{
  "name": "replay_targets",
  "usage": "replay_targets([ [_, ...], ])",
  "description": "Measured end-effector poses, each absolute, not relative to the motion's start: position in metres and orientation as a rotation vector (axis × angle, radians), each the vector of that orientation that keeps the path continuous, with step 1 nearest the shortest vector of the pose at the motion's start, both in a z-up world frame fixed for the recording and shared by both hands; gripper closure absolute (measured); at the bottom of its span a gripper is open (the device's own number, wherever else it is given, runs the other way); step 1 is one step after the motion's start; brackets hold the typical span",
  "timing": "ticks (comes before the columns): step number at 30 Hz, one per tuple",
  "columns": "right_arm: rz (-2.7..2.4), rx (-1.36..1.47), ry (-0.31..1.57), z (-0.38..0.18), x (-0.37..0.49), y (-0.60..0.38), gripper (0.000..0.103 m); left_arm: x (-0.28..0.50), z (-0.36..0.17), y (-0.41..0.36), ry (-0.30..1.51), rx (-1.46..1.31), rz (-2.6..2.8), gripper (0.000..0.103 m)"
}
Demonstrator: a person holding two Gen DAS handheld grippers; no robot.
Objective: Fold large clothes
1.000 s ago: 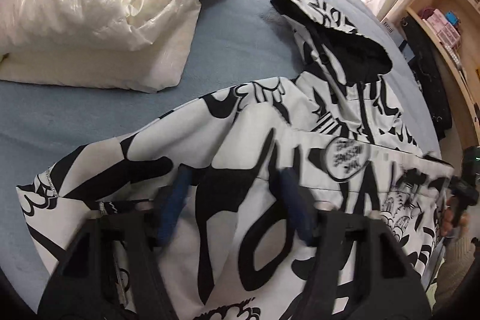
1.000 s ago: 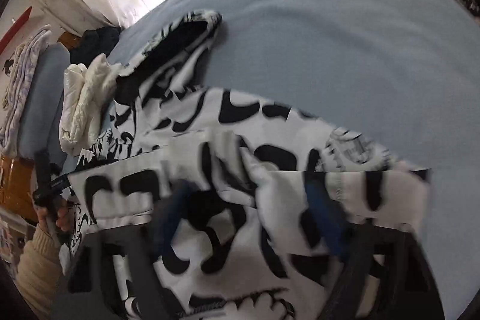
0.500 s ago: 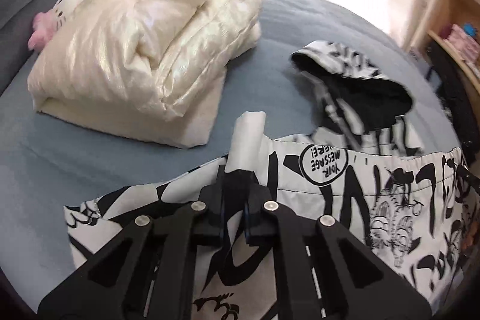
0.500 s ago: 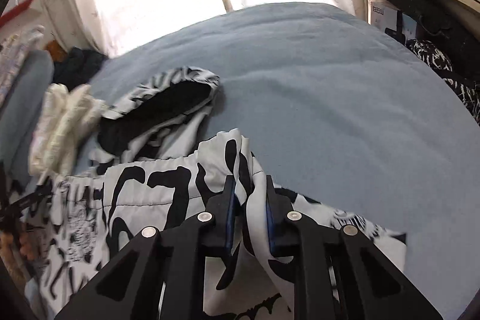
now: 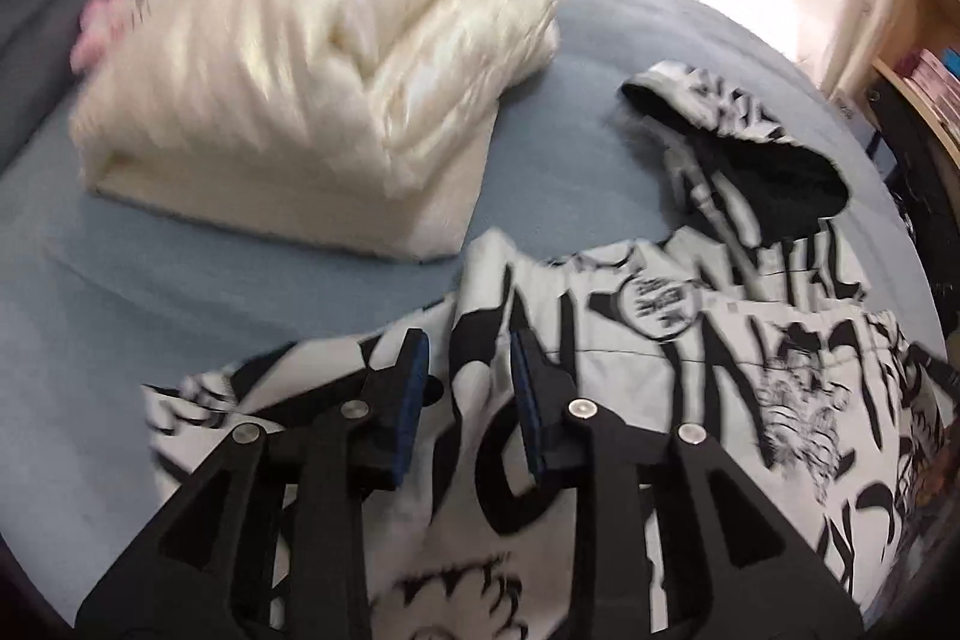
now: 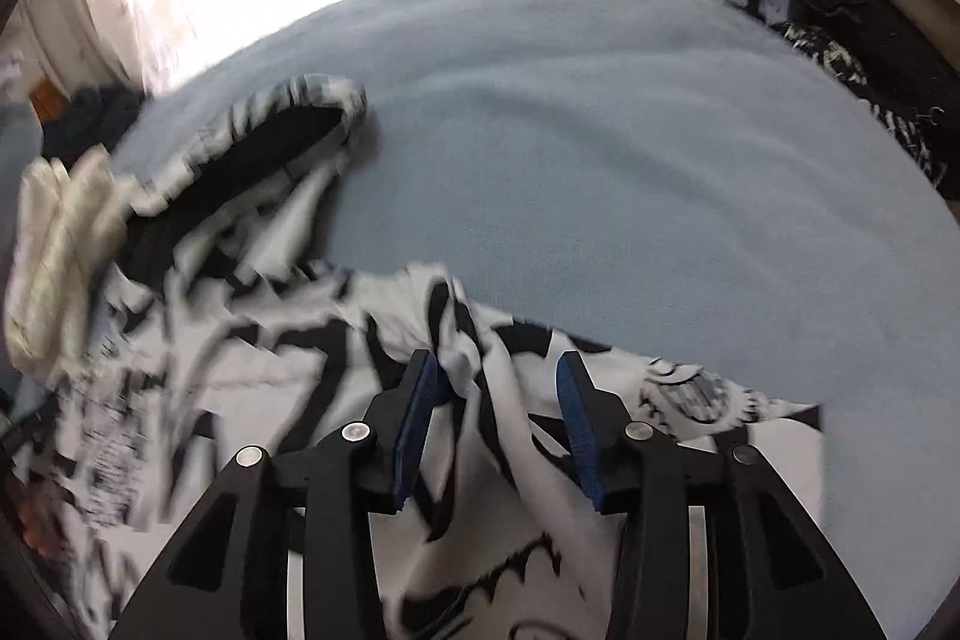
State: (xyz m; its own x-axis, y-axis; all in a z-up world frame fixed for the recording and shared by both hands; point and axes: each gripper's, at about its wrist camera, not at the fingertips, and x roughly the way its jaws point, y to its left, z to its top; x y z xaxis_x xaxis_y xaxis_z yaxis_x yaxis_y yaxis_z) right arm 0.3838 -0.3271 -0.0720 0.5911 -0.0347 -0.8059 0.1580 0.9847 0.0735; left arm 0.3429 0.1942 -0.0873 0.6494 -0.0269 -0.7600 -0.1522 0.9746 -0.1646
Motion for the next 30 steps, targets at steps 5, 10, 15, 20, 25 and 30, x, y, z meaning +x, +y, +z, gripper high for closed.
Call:
replay_targets([
  [5,0.004,0.109,0.909,-0.051,0.374,-0.278,0.061,0.324,-0.054,0.173,0.778,-0.182,0.025,0.079],
  [10,0.165,0.095,0.96,-0.071,0.378,-0.198,0.061,0.341,-0.061,0.129,0.823,-0.151,-0.016,0.089],
  [15,0.16,0.009,0.981,-0.11,0.381,-0.168,0.061,0.355,-0.104,0.115,0.87,-0.026,0.096,0.089],
  [20,0.012,0.012,0.945,-0.114,0.386,-0.253,0.061,0.352,-0.113,0.161,0.846,-0.063,0.109,0.095],
  [25,-0.022,0.15,0.971,-0.122,0.374,-0.35,0.101,0.345,-0.122,0.195,0.853,-0.14,0.04,0.102],
  [30,-0.043,0.213,0.959,-0.109,0.358,-0.368,0.1,0.346,-0.121,0.198,0.857,-0.145,0.043,0.102],
])
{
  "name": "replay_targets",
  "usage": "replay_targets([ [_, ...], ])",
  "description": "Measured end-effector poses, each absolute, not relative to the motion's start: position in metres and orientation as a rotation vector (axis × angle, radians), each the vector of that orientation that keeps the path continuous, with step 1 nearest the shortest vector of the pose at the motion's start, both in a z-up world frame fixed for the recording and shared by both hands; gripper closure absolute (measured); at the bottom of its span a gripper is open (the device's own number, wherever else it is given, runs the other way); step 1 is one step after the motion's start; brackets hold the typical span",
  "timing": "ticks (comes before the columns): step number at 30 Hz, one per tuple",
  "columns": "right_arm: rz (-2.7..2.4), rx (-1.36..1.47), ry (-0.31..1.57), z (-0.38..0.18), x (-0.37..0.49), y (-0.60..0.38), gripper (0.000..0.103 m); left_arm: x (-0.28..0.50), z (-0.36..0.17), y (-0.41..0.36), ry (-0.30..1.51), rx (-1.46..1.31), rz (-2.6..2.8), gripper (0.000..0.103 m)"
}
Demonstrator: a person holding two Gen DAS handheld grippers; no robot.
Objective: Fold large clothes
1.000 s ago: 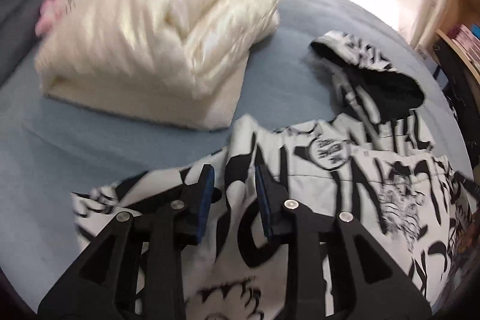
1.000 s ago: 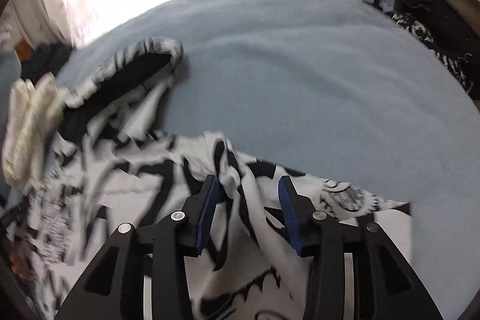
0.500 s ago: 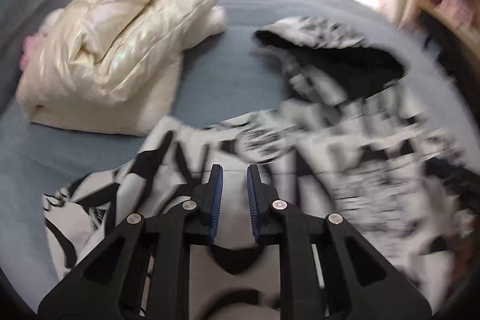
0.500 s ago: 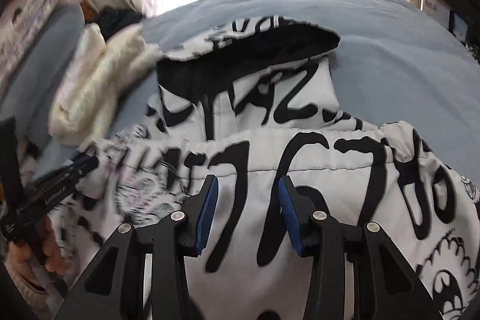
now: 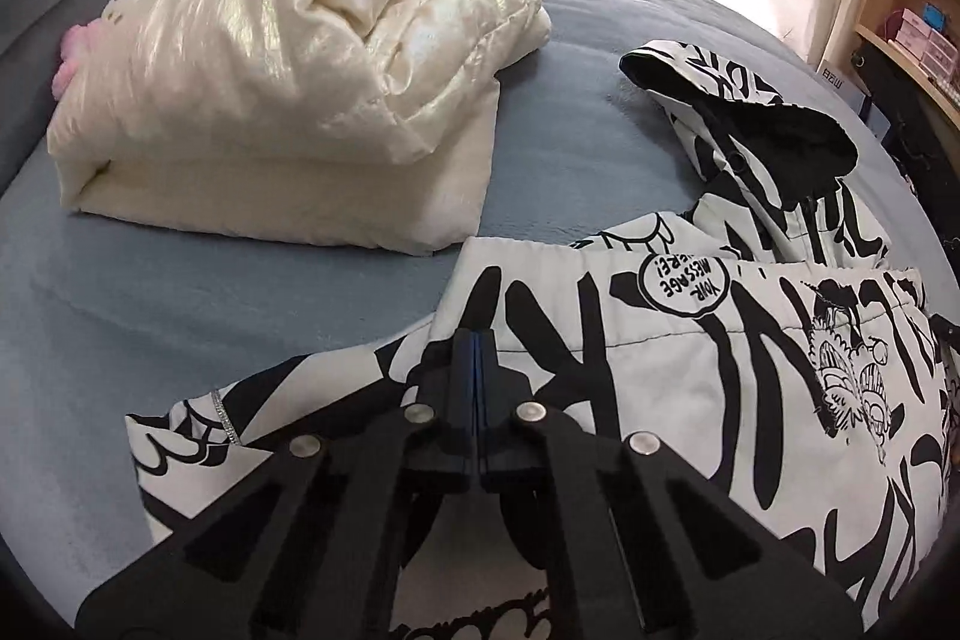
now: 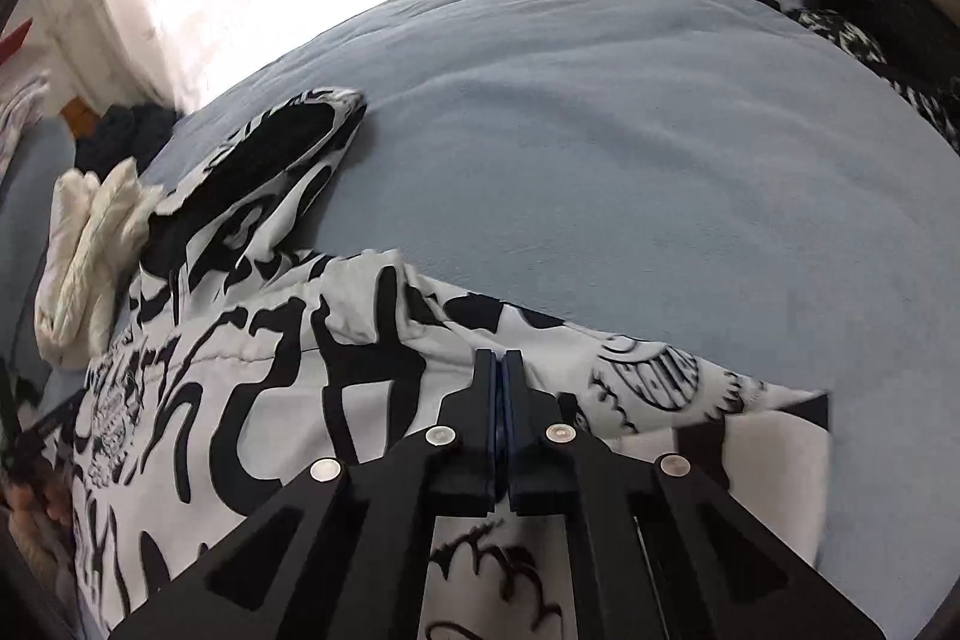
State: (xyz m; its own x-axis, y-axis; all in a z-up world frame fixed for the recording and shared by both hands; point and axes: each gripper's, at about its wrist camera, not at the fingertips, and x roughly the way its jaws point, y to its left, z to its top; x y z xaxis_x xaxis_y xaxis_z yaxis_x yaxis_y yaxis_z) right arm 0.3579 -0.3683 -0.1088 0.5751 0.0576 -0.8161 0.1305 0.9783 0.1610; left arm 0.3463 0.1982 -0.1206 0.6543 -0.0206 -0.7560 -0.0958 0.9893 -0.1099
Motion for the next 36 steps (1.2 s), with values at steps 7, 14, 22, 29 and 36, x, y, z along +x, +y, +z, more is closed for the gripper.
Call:
replay_targets([
  [7,0.016,0.173,0.946,-0.061,0.304,-0.317,0.089,0.292,-0.079,0.182,0.837,-0.104,0.068,0.102],
  [14,0.187,0.134,0.976,-0.057,0.228,-0.23,0.088,0.199,-0.079,0.16,0.852,-0.121,0.063,0.102],
  [22,0.082,0.166,1.031,-0.093,0.168,-0.278,0.088,0.151,-0.115,0.192,0.871,-0.244,0.14,0.102],
  [29,-0.087,0.317,1.013,-0.075,0.125,-0.378,0.097,0.143,-0.114,0.2,0.88,-0.253,0.127,0.102],
  [36,-0.139,0.232,1.062,-0.059,0.092,-0.364,0.089,0.14,-0.097,0.19,0.948,-0.223,0.142,0.101],
])
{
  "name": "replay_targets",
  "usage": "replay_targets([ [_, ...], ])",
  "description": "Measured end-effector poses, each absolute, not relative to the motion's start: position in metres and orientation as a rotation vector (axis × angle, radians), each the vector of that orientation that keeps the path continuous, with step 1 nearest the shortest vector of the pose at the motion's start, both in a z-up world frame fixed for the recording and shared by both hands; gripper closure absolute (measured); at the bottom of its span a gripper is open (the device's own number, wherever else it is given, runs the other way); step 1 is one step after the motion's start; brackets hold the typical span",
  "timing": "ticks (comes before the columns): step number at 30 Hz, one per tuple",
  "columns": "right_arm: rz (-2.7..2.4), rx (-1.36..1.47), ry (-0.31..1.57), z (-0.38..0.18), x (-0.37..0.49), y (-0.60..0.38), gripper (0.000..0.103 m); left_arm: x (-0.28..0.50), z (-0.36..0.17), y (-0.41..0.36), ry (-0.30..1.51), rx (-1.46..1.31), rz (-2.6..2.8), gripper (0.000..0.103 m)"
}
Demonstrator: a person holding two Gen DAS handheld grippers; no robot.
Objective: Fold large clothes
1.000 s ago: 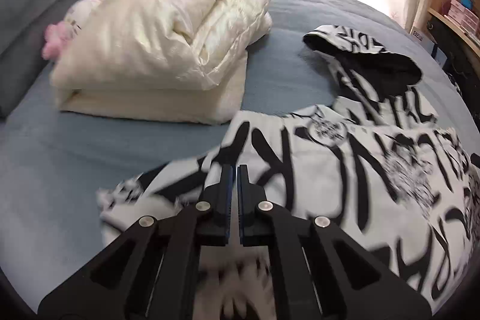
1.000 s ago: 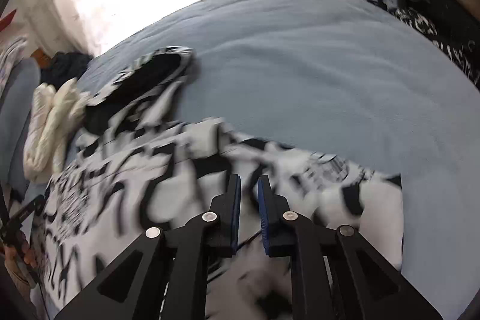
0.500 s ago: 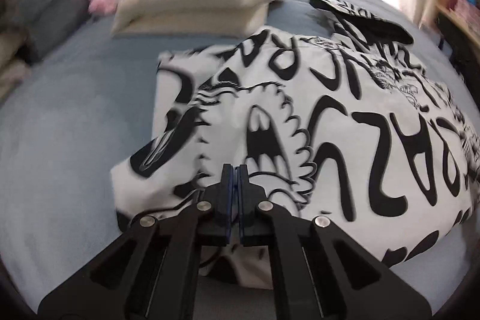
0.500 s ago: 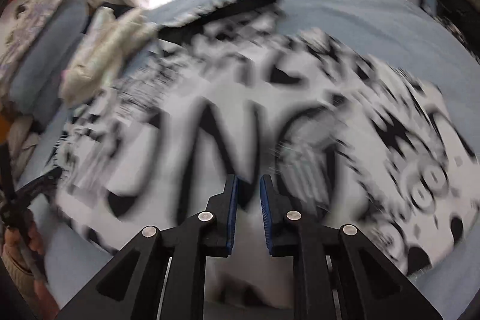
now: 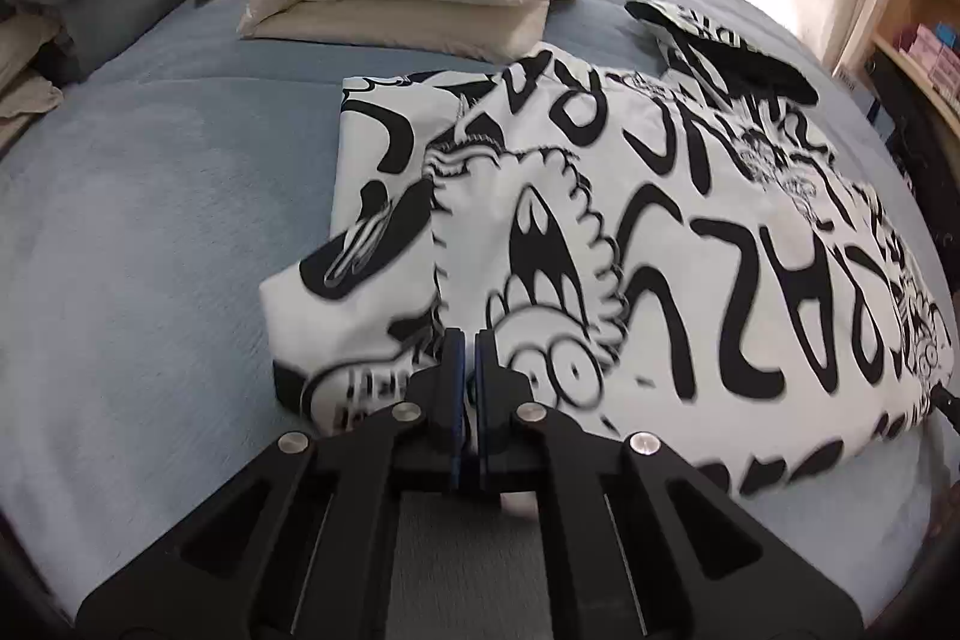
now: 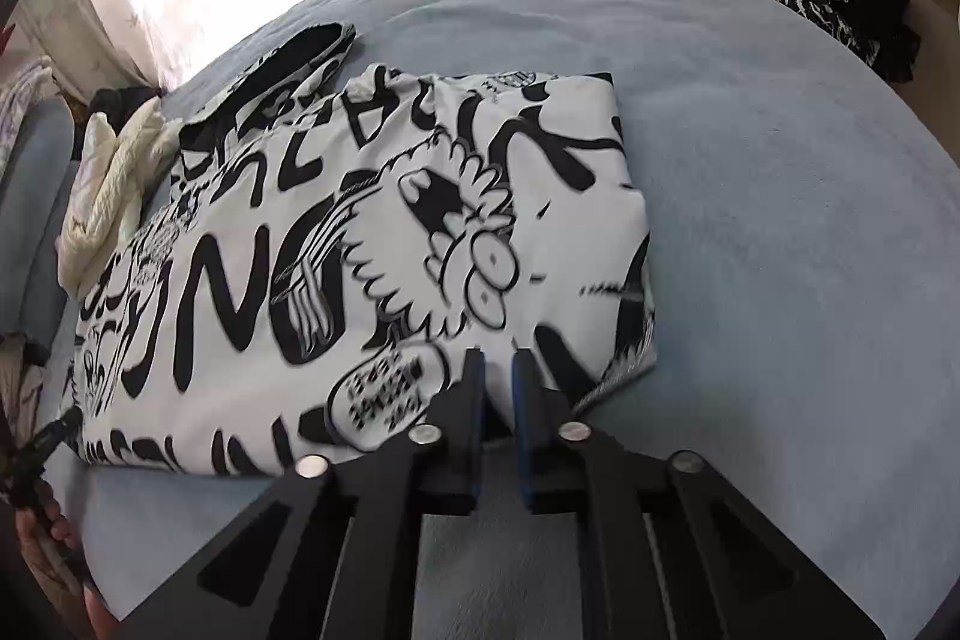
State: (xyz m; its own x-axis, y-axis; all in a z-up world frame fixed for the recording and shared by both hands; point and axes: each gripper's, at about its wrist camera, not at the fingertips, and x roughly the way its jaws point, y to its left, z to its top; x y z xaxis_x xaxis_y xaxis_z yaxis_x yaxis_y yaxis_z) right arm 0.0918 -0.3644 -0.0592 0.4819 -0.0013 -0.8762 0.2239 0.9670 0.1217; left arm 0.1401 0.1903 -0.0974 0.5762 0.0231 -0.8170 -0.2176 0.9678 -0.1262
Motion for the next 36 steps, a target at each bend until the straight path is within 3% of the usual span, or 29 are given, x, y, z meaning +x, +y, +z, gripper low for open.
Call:
replay_targets([
  [6,-0.131,0.229,1.076,-0.028,0.076,-0.362,0.088,0.125,-0.053,0.175,0.925,-0.146,0.095,0.101],
  [13,-0.076,0.145,1.004,0.045,0.098,-0.344,0.087,0.149,0.018,0.158,0.866,-0.091,0.012,0.099],
  [23,0.016,0.046,0.893,0.137,0.259,-0.274,0.086,0.278,0.094,0.097,0.811,0.098,-0.07,0.099],
  [30,0.052,0.114,0.919,0.126,0.432,-0.227,0.086,0.416,0.086,0.062,0.838,0.102,-0.047,0.099],
  [36,0.053,0.157,1.0,0.065,0.544,-0.196,0.086,0.515,0.046,0.05,0.879,0.072,-0.003,0.099],
])
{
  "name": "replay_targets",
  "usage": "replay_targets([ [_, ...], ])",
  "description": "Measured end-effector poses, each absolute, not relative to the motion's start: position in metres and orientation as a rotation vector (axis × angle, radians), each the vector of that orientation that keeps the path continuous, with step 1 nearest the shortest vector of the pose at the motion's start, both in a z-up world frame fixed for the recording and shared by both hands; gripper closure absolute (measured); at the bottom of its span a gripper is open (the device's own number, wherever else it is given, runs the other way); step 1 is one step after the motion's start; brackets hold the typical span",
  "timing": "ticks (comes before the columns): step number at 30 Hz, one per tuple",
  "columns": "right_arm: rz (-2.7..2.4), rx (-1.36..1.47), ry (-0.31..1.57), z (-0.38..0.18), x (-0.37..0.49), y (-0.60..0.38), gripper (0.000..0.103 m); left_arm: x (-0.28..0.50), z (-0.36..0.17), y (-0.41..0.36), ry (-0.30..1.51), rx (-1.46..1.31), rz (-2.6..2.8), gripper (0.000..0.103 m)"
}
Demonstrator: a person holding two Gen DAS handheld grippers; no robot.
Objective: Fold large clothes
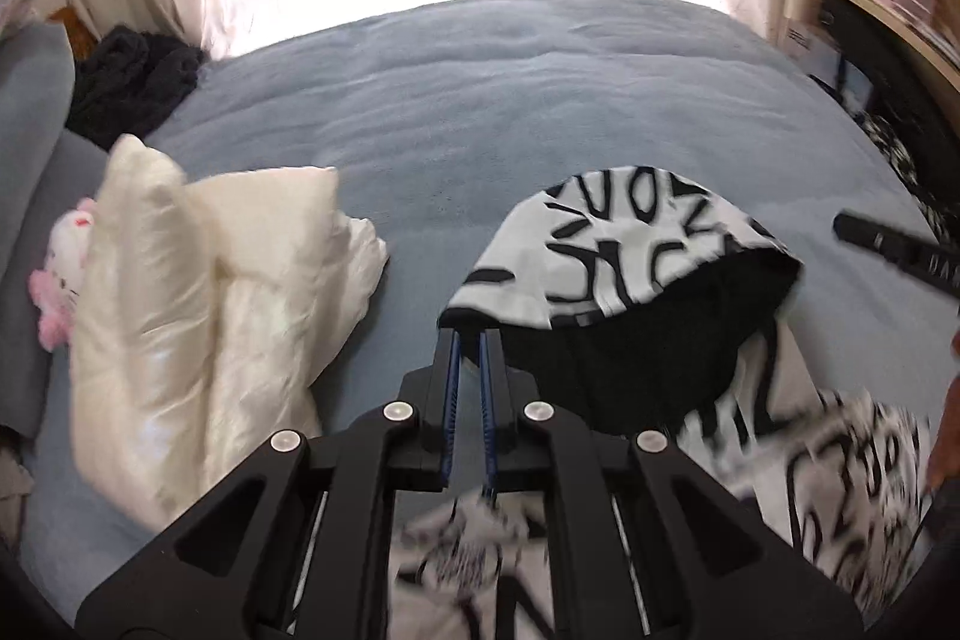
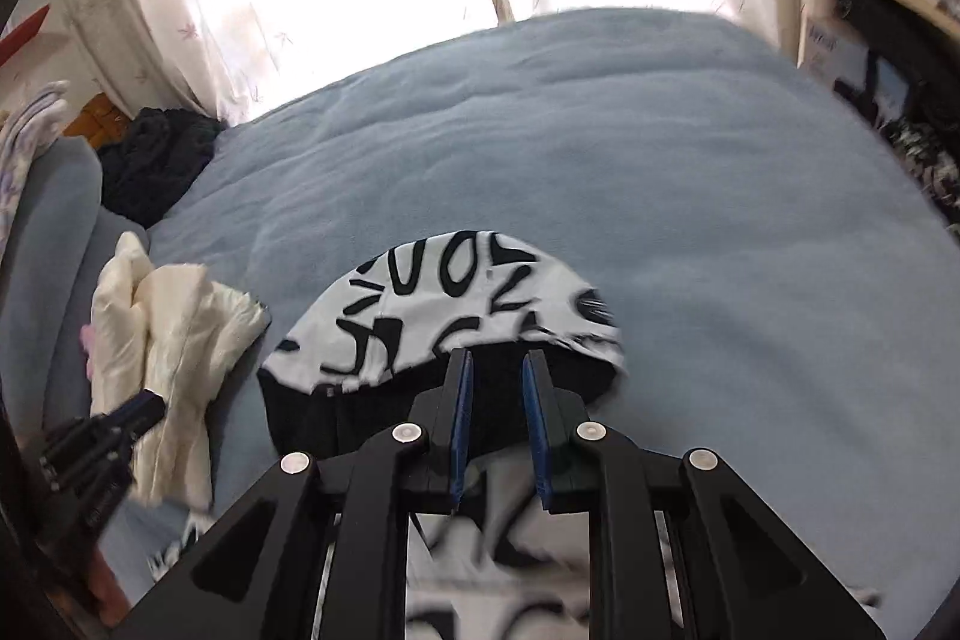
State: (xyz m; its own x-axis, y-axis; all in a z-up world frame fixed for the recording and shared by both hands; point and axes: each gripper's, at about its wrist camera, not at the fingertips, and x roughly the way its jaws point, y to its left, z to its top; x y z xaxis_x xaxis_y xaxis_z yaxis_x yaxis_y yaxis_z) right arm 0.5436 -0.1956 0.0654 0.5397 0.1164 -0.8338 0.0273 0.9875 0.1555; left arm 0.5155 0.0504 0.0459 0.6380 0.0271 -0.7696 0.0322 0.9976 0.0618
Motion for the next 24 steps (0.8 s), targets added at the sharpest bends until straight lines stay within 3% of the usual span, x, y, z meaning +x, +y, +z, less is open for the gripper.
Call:
replay_targets([
  [7,0.033,0.172,1.053,0.001,0.603,-0.184,0.086,0.583,-0.017,0.048,0.919,0.016,0.043,0.099],
  [15,0.025,0.145,1.155,-0.072,0.583,-0.216,0.086,0.598,-0.091,0.025,1.022,0.036,-0.002,0.099],
  [19,0.072,0.165,1.134,-0.072,0.57,-0.23,0.086,0.591,-0.107,0.024,1.019,0.071,-0.019,0.098],
  [24,0.128,0.208,1.117,-0.038,0.561,-0.245,0.08,0.583,-0.086,0.038,0.998,0.063,-0.068,0.098],
])
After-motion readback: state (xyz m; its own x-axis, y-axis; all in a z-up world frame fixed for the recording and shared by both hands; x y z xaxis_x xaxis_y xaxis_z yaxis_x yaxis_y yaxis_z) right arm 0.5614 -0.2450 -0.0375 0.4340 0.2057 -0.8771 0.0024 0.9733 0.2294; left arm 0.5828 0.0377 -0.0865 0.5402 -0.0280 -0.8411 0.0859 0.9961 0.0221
